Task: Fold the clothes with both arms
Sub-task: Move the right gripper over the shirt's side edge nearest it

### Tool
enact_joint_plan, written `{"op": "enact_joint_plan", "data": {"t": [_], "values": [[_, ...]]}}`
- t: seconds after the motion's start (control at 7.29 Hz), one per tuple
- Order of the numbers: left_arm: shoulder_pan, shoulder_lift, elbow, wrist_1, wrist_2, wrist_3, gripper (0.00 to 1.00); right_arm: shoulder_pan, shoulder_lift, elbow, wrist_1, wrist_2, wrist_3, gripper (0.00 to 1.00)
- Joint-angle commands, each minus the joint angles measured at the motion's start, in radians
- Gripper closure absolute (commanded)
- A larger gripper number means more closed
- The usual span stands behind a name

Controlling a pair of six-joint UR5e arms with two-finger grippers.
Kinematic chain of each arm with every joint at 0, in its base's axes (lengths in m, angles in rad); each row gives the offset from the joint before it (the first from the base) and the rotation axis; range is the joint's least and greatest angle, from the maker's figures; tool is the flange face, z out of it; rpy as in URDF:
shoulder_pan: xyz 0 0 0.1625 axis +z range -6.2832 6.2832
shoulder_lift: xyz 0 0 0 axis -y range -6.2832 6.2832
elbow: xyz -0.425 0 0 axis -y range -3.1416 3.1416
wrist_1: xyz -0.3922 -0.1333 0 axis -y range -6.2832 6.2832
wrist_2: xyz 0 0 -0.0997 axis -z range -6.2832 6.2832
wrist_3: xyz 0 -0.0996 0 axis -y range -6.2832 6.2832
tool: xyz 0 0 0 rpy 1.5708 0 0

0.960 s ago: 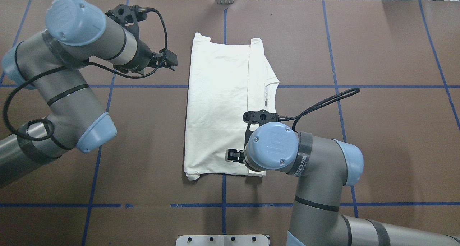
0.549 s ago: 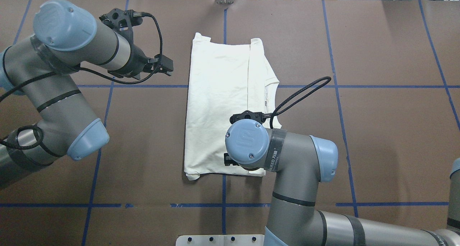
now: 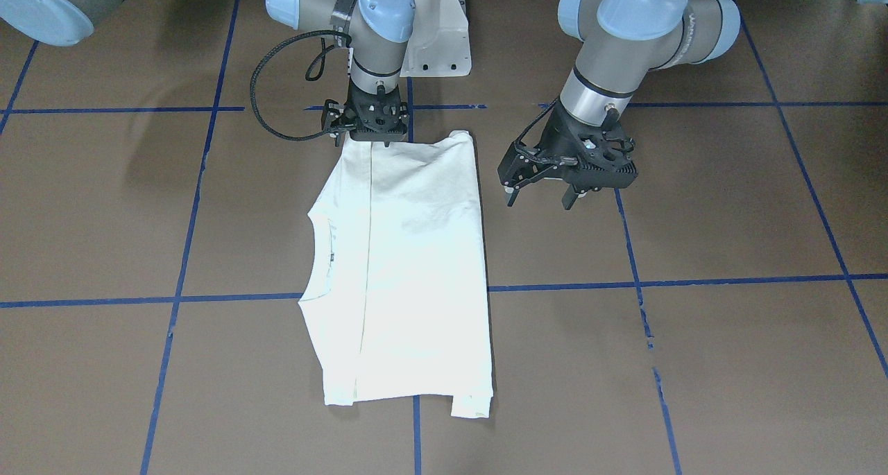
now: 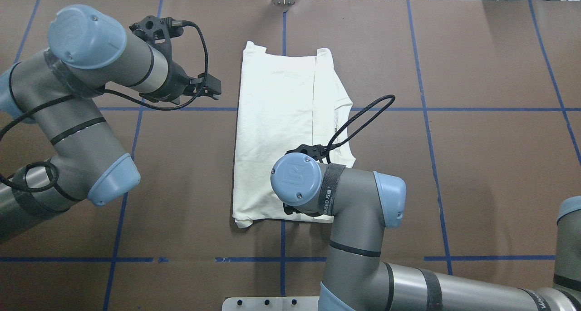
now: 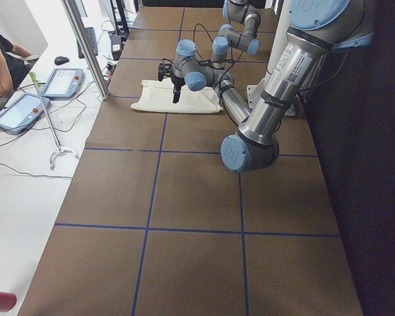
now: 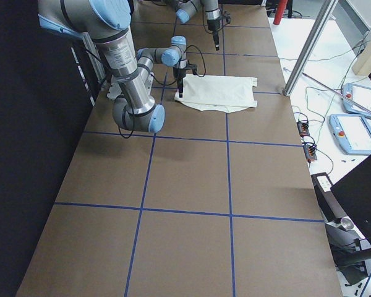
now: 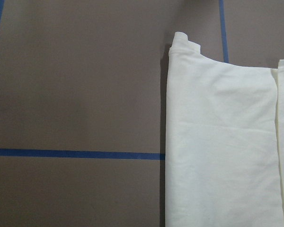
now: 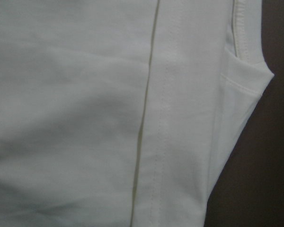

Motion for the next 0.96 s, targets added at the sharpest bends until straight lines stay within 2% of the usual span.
{"op": "enact_joint_plan", "data": {"t": [0.0, 0.82], "values": [[0.004, 0.003, 0.001, -0.004, 0.000, 0.000, 0.00, 0.001, -0.011, -0.006, -0.003, 0.010, -0.005, 0.00], [0.008, 0.003, -0.003, -0.013, -0.001, -0.005, 0.00, 0.015, -0.036, -0.012, -0.008, 0.011, -0.006, 0.00]]}}
